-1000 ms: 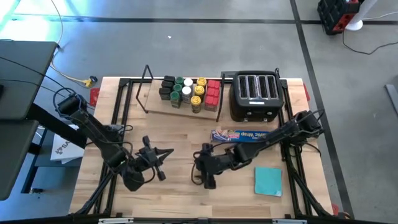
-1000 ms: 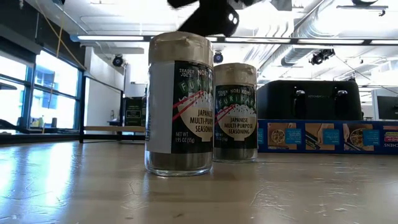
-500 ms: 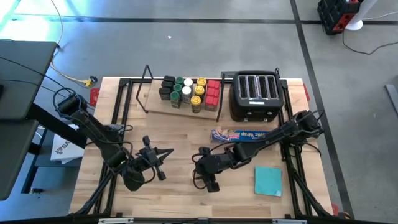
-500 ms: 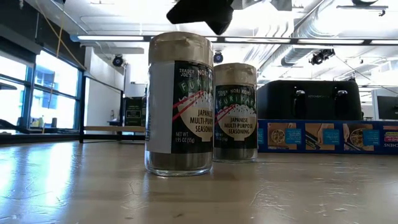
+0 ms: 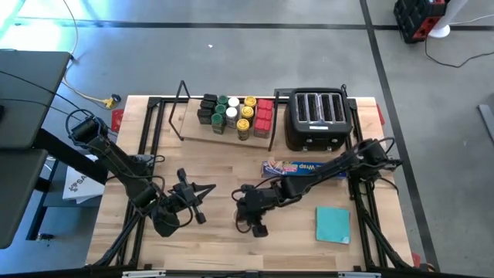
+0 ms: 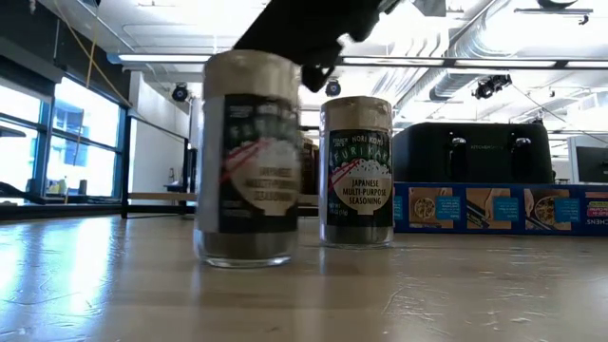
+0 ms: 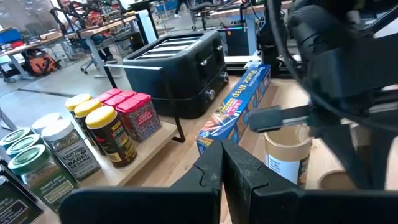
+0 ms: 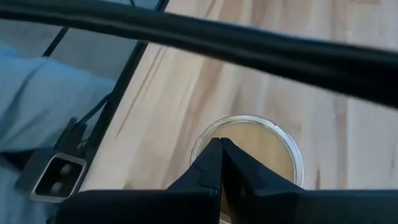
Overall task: Shelf spices
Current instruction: Put the bottom gold seasoning bottle on the shelf
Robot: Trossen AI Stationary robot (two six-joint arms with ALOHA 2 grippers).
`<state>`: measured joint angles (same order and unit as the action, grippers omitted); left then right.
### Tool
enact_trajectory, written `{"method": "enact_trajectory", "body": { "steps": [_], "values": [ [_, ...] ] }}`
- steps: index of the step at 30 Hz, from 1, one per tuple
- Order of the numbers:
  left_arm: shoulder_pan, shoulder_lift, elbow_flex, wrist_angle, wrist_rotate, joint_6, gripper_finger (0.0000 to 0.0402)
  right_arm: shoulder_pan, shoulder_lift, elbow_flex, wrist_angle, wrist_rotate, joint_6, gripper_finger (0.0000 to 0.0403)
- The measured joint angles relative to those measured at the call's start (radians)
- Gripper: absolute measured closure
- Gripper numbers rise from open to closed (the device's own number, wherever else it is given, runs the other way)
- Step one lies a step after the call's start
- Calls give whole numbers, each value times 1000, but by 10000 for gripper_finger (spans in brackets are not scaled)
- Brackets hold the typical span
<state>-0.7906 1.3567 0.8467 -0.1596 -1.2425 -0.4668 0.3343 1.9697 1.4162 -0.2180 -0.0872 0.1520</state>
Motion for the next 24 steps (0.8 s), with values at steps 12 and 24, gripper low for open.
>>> {"method": "enact_trajectory", "body": {
  "steps": [12, 24],
  "values": [
    [-2, -88, 36, 0, -6, 144, 401, -144, 18, -6, 125, 4, -89, 403],
    [-3, -287, 46, -28, 3, 247, 401, -233, 151, -4, 475, -44, -108, 403]
  ]
}}
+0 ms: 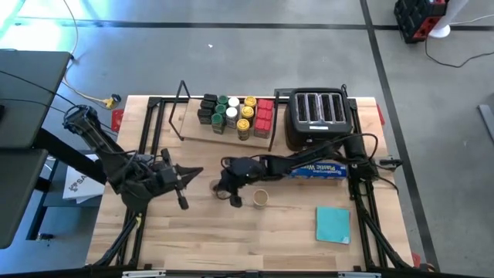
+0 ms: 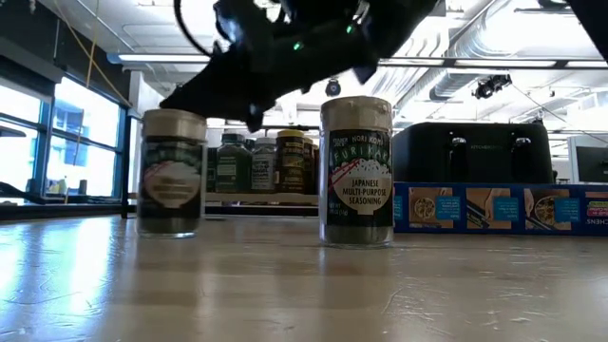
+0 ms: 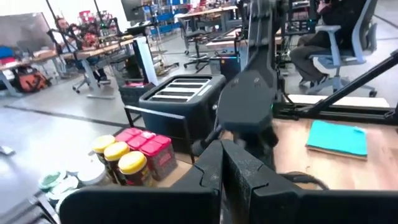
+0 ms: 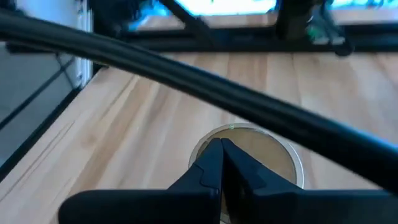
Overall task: Shelf spices
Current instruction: Put the bottom gold seasoning bottle on the shelf
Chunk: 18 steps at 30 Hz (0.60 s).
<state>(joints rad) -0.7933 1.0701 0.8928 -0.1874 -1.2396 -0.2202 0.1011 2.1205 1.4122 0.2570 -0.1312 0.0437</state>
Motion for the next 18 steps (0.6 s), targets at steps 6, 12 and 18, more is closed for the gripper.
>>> {"method": "enact_trajectory", "body": {
  "steps": [6, 12, 18],
  "values": [
    [-1, -11, 0, -3, 11, 31, 401, -42, -8, -4, 242, 80, 0, 403],
    [2, -9, 0, 31, 36, 31, 401, -18, -133, -1, 123, 83, -34, 403],
    [3, -8, 0, 31, 79, 59, 401, 133, -327, -13, -212, 350, -138, 403]
  ]
}}
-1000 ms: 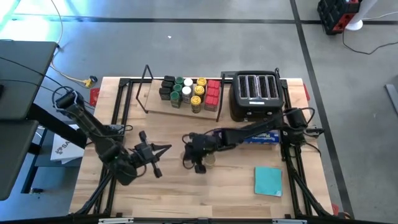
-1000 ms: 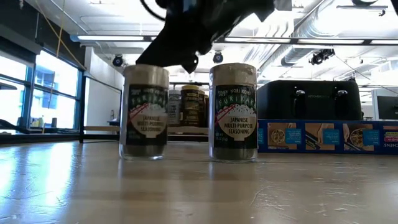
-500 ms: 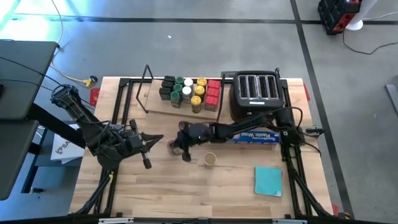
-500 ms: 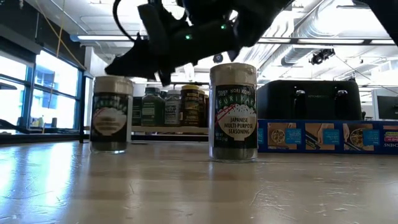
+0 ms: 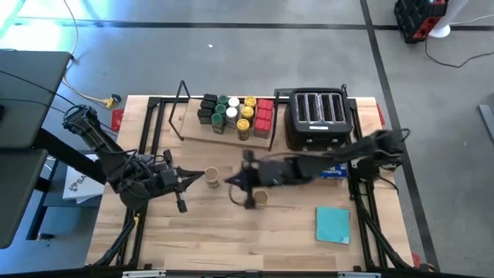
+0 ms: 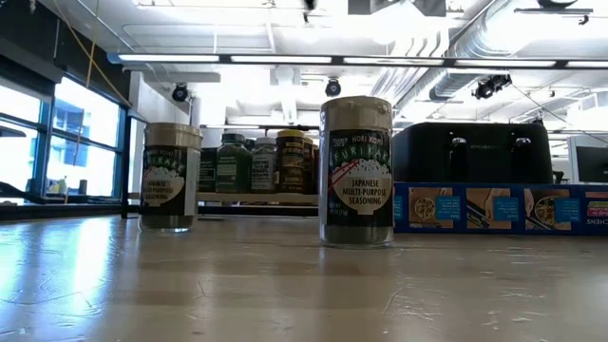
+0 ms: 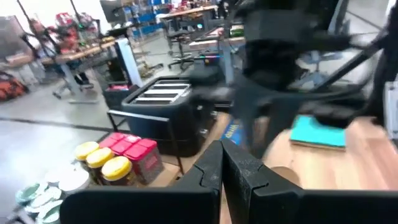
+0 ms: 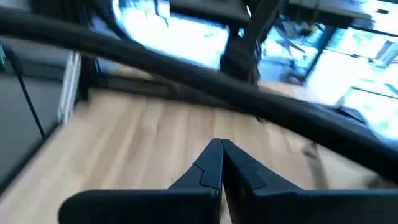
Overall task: Shelf spices
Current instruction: Put the bottom gold seasoning bottle on the shelf
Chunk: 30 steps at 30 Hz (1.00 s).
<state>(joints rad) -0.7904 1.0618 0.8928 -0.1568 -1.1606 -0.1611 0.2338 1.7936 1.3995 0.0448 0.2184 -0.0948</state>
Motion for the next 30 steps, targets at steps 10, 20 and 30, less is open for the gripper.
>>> {"method": "enact_trajectory", "body": {
  "steps": [10, 20, 30],
  "values": [
    [138, -4, 2, -31, 248, -163, 317, 310, -298, -256, -252, 482, 222, 403],
    [392, 114, 210, -543, 787, -186, 147, 410, -388, -457, -174, 699, 437, 403],
    [470, 291, 258, -680, 883, -62, 144, 394, -388, -494, -92, 691, 429, 403]
  ]
}}
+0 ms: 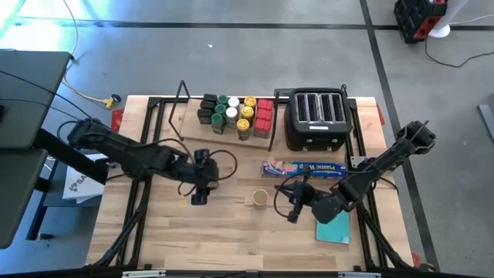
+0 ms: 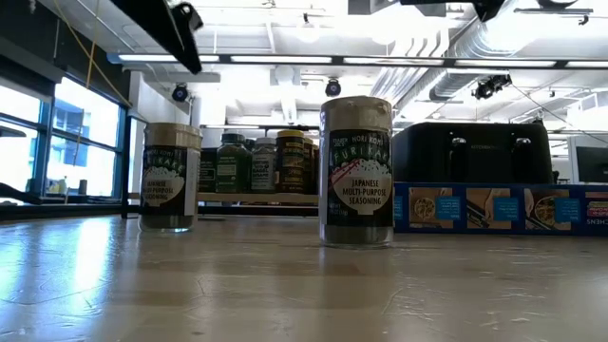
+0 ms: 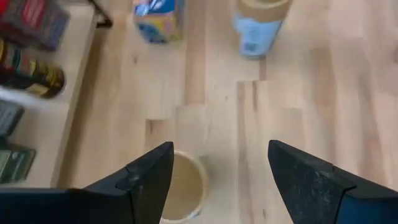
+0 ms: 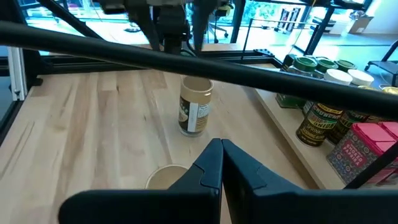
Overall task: Shelf spices
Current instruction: Put the bottom gold seasoning bottle on the shelf
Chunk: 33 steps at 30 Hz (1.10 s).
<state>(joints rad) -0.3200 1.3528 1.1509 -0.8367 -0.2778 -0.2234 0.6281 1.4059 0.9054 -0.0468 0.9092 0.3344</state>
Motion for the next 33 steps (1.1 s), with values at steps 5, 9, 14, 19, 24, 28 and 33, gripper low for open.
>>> {"method": "enact_trajectory", "body": {
  "steps": [5, 9, 14, 19, 24, 28, 33],
  "values": [
    [66, 26, 23, -10, -44, 35, 144, 0, 0, 0, 0, 0, -1, 403],
    [92, 26, 25, 32, -36, 77, 144, 0, 0, 0, 0, 0, 1, 403],
    [129, 29, 25, 8, 136, 85, 144, 0, 0, 0, 2, -3, 6, 403],
    [194, 45, 25, -40, 243, 92, 139, 0, 0, 0, 5, -6, 6, 403],
    [248, 82, 25, -134, 318, 182, 122, 0, 0, 0, 7, -9, 6, 403],
    [278, 108, 24, -170, 353, 237, 109, 0, 0, 0, 7, -11, 6, 403],
    [305, 109, 24, -173, 351, 254, 106, 0, 0, 0, 6, -21, 6, 403]
  ]
}}
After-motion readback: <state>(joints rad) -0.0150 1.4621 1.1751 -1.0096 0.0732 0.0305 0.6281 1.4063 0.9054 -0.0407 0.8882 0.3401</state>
